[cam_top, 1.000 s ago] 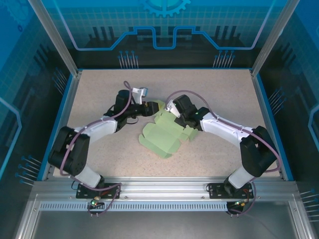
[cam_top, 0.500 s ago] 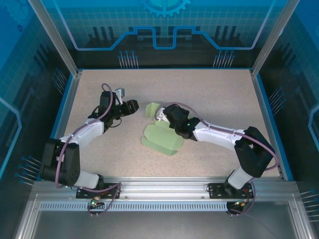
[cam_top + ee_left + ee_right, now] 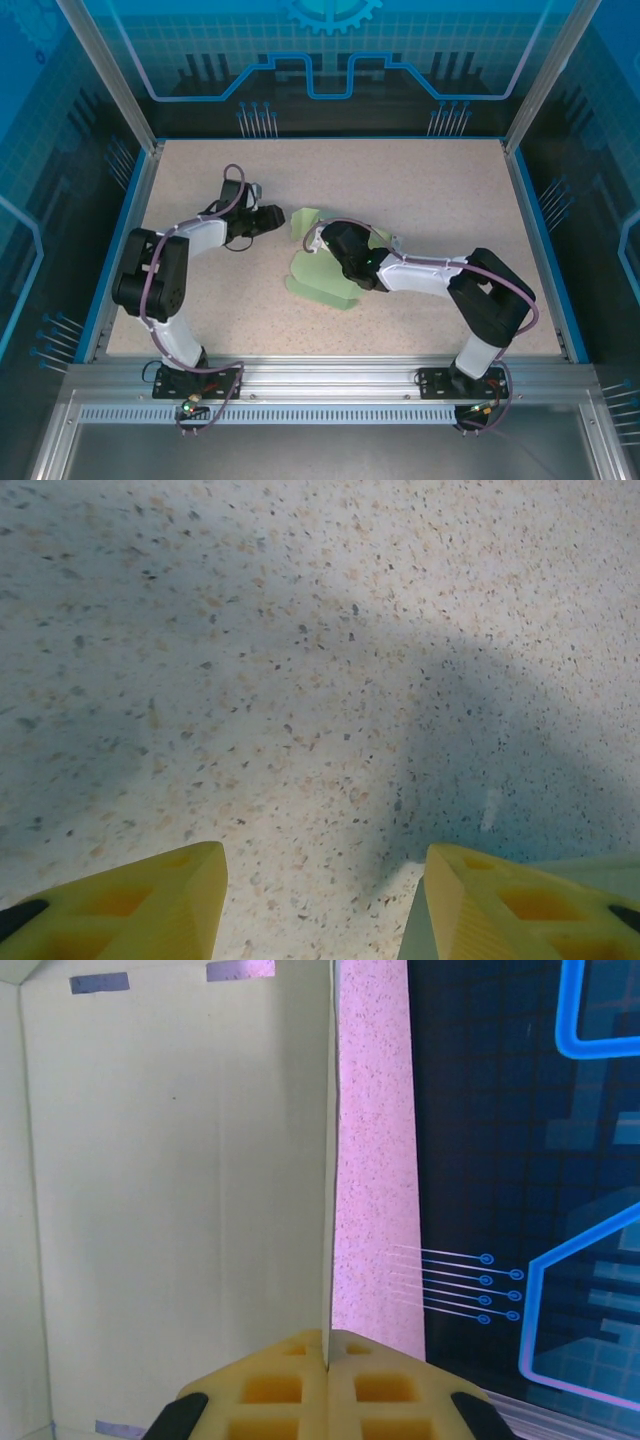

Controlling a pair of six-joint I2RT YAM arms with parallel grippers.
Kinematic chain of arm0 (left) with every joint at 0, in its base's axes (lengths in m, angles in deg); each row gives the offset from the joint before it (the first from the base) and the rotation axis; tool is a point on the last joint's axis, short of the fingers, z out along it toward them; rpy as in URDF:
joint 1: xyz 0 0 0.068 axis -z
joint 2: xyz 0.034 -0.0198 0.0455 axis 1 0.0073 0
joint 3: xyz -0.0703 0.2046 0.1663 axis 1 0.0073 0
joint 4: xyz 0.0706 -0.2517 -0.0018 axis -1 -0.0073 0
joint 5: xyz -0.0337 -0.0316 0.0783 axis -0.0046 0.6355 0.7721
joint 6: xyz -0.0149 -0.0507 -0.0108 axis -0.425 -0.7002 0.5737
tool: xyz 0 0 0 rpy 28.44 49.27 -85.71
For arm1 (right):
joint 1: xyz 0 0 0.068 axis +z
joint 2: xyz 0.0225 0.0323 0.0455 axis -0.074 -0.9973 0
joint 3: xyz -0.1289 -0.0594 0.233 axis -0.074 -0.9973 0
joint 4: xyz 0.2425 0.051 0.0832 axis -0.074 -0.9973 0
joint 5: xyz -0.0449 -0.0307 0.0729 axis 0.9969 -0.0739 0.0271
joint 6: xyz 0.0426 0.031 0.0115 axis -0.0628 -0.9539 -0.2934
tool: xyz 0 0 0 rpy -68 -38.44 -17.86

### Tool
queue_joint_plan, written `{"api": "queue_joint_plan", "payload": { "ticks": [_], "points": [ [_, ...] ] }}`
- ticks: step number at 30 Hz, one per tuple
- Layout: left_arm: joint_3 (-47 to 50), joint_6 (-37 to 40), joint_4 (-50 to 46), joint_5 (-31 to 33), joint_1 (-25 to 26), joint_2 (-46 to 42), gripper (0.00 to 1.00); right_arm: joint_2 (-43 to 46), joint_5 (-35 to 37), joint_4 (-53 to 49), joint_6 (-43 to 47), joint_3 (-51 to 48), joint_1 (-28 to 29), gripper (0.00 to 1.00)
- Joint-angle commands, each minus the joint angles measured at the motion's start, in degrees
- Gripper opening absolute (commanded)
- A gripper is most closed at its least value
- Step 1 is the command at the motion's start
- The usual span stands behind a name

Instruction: Fold the paper box

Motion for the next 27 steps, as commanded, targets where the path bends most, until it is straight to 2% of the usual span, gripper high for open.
{"api": "queue_joint_plan", "payload": {
  "ticks": [1,6,27],
  "points": [
    [-2.62,2.06,-0.67,-4.82,0.6,1.94,0.56,-1.17,1.83,5.3,4.05,-1.62,1.04,0.0],
    [-3.47,3.9,0.37,-7.27,1.83,4.36,0.56,-1.12,1.92,8.1,5.46,-2.56,1.04,0.0],
    [-1.25,11.95,4.81,-15.56,4.73,4.84,0.54,3.41,-5.07,1.5,2.23,-2.3,-0.96,0.0]
  ]
}}
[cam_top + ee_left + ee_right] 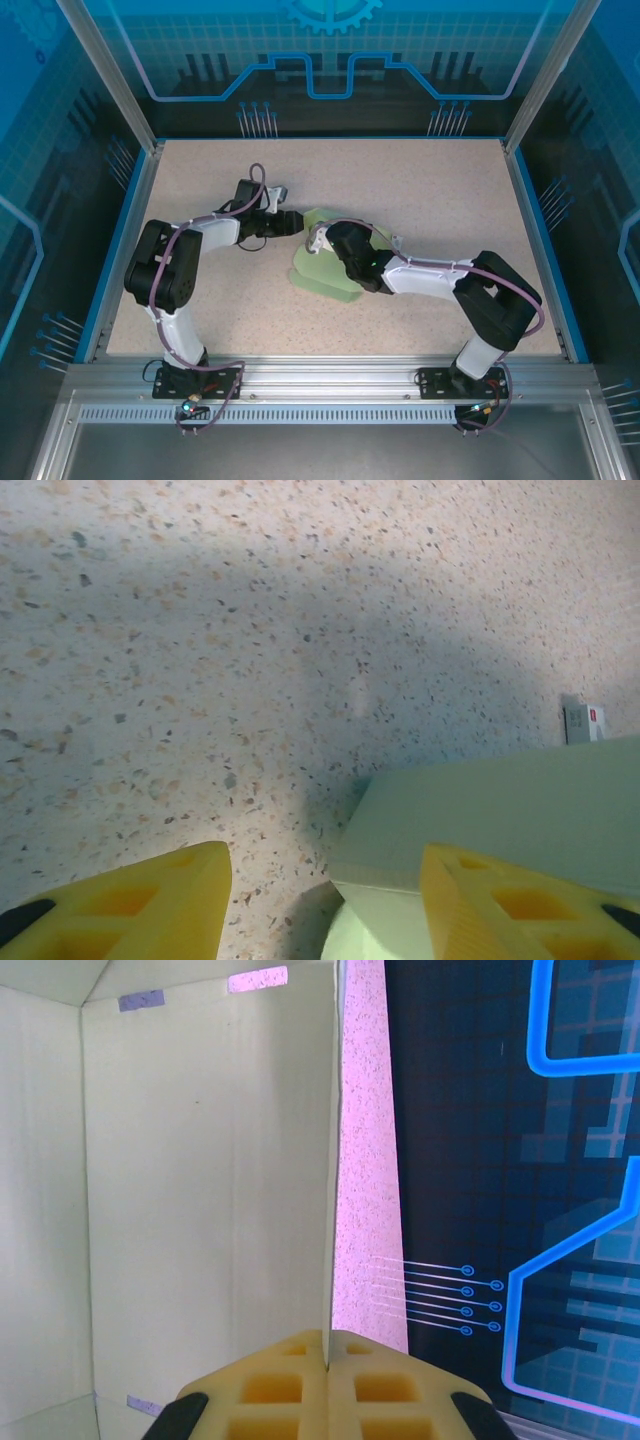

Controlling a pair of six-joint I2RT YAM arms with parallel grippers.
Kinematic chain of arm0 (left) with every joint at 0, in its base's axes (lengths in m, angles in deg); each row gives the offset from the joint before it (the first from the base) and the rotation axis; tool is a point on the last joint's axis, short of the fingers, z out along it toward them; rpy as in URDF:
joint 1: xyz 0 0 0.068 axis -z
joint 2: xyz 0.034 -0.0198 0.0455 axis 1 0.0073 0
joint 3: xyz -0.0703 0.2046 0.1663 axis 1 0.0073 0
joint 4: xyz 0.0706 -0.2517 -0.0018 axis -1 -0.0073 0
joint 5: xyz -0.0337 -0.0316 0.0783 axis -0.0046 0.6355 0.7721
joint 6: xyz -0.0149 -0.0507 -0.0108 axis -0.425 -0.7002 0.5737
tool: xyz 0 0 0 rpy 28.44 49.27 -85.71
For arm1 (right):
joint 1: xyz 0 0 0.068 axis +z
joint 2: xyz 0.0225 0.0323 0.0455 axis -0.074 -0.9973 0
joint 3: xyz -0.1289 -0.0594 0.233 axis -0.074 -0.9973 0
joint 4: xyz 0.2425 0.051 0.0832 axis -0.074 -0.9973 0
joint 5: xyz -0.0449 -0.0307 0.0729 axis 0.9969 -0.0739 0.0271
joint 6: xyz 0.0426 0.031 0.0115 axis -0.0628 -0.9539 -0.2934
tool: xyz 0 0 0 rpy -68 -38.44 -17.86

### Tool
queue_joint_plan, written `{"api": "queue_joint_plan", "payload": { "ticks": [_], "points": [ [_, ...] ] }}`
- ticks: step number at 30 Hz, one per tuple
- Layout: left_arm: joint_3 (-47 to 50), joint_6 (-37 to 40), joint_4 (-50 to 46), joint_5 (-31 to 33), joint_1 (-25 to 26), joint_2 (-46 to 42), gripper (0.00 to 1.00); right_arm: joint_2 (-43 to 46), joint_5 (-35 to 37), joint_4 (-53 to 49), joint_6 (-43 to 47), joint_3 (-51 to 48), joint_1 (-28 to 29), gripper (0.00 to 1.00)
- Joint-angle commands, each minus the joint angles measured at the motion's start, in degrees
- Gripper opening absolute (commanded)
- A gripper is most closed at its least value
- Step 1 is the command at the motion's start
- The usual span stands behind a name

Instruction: Fold the paper box

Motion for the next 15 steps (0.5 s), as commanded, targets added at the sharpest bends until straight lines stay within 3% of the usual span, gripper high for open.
{"api": "queue_joint_plan", "payload": {
  "ticks": [1,15],
  "points": [
    [0.73,3.79,1.3,-3.64,0.96,0.37,0.54,1.14,-3.3,-1.55,-0.41,-0.38,-0.57,0.0],
    [2.4,7.5,3.13,-5.81,2.82,-0.28,0.54,-0.11,-6.46,-3.96,-0.82,-0.35,-3.21,0.0]
  ]
}}
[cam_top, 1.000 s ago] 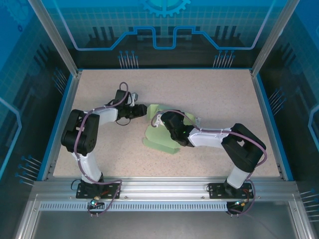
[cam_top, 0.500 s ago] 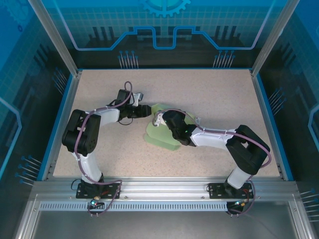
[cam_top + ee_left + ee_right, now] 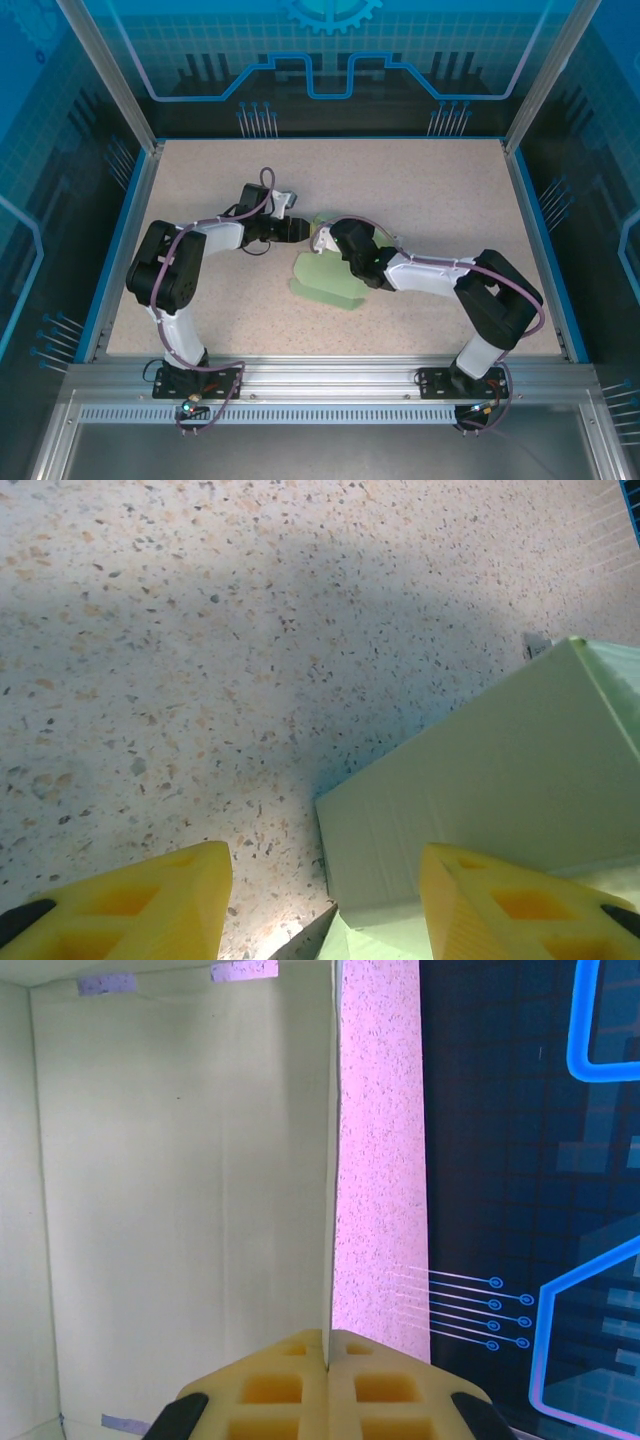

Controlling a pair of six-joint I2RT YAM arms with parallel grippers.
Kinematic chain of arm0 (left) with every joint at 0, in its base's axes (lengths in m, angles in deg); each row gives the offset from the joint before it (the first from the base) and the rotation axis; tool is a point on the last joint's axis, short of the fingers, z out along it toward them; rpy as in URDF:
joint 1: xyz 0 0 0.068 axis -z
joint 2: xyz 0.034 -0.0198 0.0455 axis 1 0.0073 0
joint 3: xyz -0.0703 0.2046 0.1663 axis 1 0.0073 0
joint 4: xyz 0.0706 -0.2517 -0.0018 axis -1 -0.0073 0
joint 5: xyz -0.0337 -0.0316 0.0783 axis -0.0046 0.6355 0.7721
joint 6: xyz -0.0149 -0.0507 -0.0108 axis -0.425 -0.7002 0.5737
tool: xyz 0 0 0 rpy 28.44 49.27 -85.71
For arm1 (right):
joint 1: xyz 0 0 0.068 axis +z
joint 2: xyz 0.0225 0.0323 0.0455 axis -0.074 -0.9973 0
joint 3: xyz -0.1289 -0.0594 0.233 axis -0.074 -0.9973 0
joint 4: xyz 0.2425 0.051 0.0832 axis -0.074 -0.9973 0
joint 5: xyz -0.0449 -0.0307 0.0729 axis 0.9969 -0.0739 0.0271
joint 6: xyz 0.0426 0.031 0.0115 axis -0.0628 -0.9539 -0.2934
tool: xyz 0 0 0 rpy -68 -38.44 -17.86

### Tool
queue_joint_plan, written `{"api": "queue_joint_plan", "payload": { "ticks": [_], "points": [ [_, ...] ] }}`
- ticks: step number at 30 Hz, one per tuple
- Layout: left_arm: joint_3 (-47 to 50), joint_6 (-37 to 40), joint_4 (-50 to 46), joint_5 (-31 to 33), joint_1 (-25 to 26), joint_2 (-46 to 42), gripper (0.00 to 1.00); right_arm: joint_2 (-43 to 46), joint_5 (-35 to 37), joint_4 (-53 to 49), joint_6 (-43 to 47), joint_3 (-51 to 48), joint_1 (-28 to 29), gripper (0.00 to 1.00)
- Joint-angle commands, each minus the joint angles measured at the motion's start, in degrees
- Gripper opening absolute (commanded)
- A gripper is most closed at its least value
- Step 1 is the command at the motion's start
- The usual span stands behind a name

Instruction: Fold the paper box

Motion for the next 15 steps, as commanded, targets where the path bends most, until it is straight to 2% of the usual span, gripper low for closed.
{"api": "queue_joint_plan", "payload": {
  "ticks": [1,15],
  "points": [
    [0.78,2.62,1.1,-2.0,0.92,-0.35,0.54,-0.18,-2.41,-2.18,-0.79,-0.3,-1.35,0.0],
    [4.95,2.09,2.75,-0.45,1.01,-3.61,0.54,-0.32,-3.78,-3.81,-2.25,0.15,-2.27,0.0]
  ]
}}
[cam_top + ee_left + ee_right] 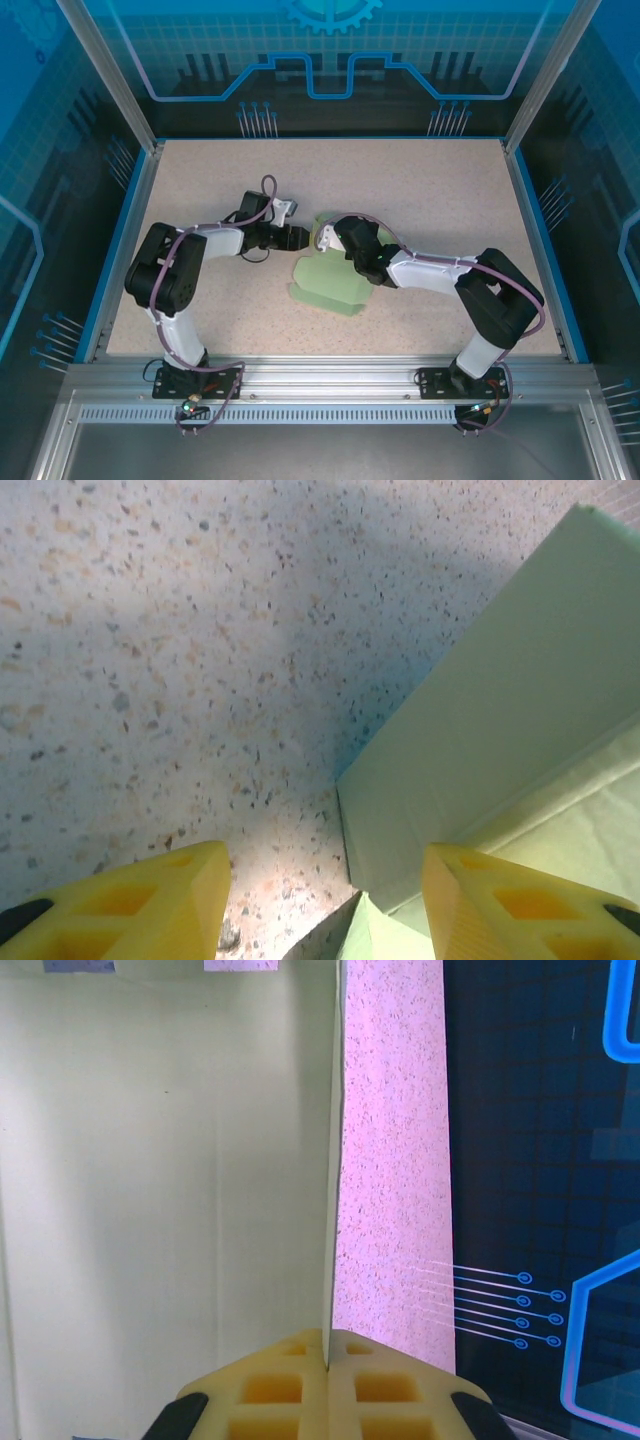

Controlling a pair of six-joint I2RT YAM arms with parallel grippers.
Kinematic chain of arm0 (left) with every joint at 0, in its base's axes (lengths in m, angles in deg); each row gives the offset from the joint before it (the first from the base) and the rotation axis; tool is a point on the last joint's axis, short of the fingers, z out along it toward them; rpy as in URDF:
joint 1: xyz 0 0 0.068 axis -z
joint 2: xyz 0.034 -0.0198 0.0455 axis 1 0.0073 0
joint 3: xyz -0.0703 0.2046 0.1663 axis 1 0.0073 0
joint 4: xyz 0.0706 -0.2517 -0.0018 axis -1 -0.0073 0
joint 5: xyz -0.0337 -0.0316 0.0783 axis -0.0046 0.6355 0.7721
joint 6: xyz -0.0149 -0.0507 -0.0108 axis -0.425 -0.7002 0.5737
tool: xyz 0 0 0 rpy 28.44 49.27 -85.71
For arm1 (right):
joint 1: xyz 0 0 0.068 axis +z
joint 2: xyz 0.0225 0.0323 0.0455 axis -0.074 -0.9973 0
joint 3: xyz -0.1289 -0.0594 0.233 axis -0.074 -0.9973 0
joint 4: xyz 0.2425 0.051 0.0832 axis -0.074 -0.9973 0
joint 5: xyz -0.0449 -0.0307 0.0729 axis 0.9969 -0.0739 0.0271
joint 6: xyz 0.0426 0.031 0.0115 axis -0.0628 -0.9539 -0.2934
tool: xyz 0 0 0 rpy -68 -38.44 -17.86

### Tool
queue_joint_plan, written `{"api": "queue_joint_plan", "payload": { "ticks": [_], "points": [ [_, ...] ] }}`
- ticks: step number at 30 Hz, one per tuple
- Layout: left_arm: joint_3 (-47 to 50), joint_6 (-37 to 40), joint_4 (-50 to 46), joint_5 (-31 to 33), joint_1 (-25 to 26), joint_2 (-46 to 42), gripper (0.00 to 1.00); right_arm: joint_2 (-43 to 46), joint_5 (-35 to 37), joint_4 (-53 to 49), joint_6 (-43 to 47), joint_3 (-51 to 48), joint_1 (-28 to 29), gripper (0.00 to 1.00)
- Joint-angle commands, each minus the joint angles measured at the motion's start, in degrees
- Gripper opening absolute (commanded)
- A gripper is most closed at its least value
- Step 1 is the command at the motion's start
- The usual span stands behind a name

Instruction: Fold the paper box

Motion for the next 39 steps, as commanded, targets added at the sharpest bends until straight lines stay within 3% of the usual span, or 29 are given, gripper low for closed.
{"api": "queue_joint_plan", "payload": {
  "ticks": [1,25,39],
  "points": [
    [1.1,1.03,1.78,-0.75,0.47,-2.6,0.54,-0.23,-1.29,-2.05,-0.6,0.07,-0.48,0.0],
    [0.5,6.29,-1.73,-4.52,1.17,-4.0,0.54,0.13,-1.2,-3.15,-1.02,0.77,-0.49,0.0],
    [-3.53,5.65,0.39,-6.28,2.7,0.14,0.54,0.67,-1.91,-4.29,-2.05,0.93,-0.14,0.0]
  ]
}}
